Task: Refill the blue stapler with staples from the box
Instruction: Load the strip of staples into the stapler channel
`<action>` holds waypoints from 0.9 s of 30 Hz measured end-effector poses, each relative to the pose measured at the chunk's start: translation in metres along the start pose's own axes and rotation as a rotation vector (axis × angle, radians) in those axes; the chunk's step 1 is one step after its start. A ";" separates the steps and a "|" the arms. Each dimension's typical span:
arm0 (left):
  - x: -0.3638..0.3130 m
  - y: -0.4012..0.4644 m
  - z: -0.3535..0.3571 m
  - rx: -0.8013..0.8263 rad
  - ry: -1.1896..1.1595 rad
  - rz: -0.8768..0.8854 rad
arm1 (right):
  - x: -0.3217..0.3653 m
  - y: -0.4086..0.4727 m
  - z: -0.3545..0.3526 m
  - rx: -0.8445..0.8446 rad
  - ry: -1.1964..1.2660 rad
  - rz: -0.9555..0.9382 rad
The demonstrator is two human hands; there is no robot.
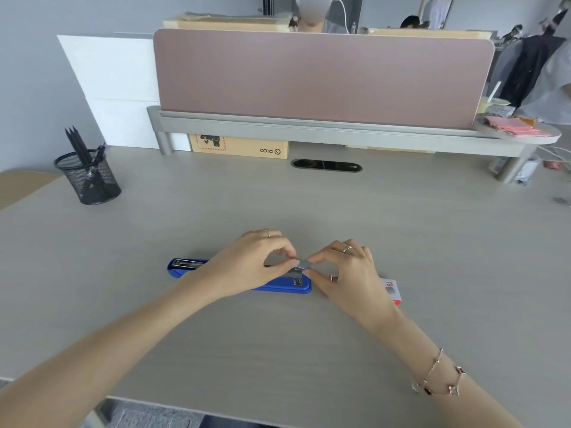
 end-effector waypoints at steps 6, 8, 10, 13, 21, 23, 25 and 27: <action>0.012 -0.004 -0.010 0.034 0.064 -0.020 | 0.009 0.008 0.005 0.014 -0.001 -0.034; 0.015 -0.004 -0.010 0.046 0.064 -0.042 | 0.011 0.009 0.005 0.023 -0.002 -0.037; 0.018 -0.004 -0.009 0.062 0.056 -0.055 | 0.011 0.010 0.005 0.036 -0.003 -0.038; 0.019 -0.003 -0.006 0.087 0.020 -0.068 | 0.009 0.011 0.006 0.069 0.018 -0.015; 0.021 0.001 -0.004 0.116 -0.060 -0.099 | 0.003 0.013 0.007 0.196 0.116 0.034; 0.022 0.001 -0.004 0.114 -0.072 -0.110 | 0.003 0.015 0.005 0.213 0.122 0.036; 0.022 0.002 -0.004 0.116 -0.079 -0.120 | 0.003 0.016 0.004 0.231 0.137 0.042; 0.022 0.003 -0.004 0.119 -0.080 -0.131 | 0.003 0.017 0.003 0.250 0.150 0.043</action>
Point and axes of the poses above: each hand's wrist, its own y-axis towards the middle knuckle, its own z-axis out of the palm, x = y × z, the point moved 3 cm from there along y, towards the middle knuckle, and after that the axes turned 15 degrees about -y, right-handed, at the moved point
